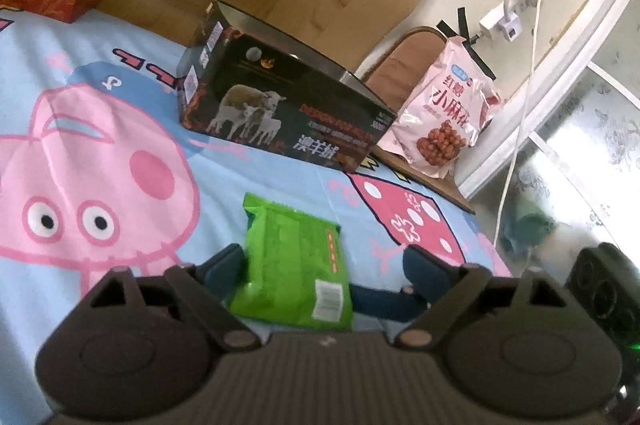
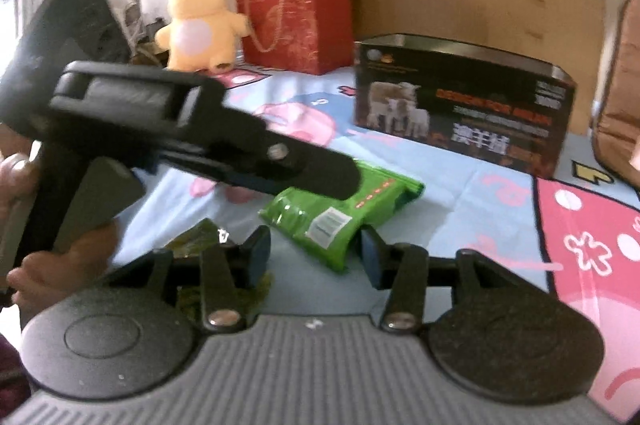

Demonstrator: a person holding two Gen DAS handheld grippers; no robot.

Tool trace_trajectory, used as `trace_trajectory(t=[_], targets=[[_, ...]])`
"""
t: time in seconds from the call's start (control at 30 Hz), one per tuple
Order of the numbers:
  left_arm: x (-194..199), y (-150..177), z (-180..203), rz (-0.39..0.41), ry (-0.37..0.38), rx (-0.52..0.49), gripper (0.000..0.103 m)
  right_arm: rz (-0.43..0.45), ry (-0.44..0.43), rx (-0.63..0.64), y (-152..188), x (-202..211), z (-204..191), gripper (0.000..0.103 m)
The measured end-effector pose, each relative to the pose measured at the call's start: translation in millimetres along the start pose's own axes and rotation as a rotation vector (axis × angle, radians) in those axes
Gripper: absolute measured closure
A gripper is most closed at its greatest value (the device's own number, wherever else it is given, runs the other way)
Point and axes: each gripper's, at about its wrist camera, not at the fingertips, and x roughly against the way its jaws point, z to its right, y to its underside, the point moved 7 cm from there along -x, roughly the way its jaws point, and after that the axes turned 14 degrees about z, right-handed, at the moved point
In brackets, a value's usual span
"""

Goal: Organize snacks

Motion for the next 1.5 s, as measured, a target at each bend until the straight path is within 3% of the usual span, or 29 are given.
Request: trace_trajectory(t=[0.4,1.5], targets=[[6.0,-5.7,-10.1,0.044,-0.017,0.049,0.005,0.044,-0.134,-0.089,-5.5,5.3,-9.2,0.051],[7.1,-7.6,-12.1,0.061,-0.027,0.060,0.003,0.030,-0.130,-0.154,-3.6,-0.3,-6.3,0.042]])
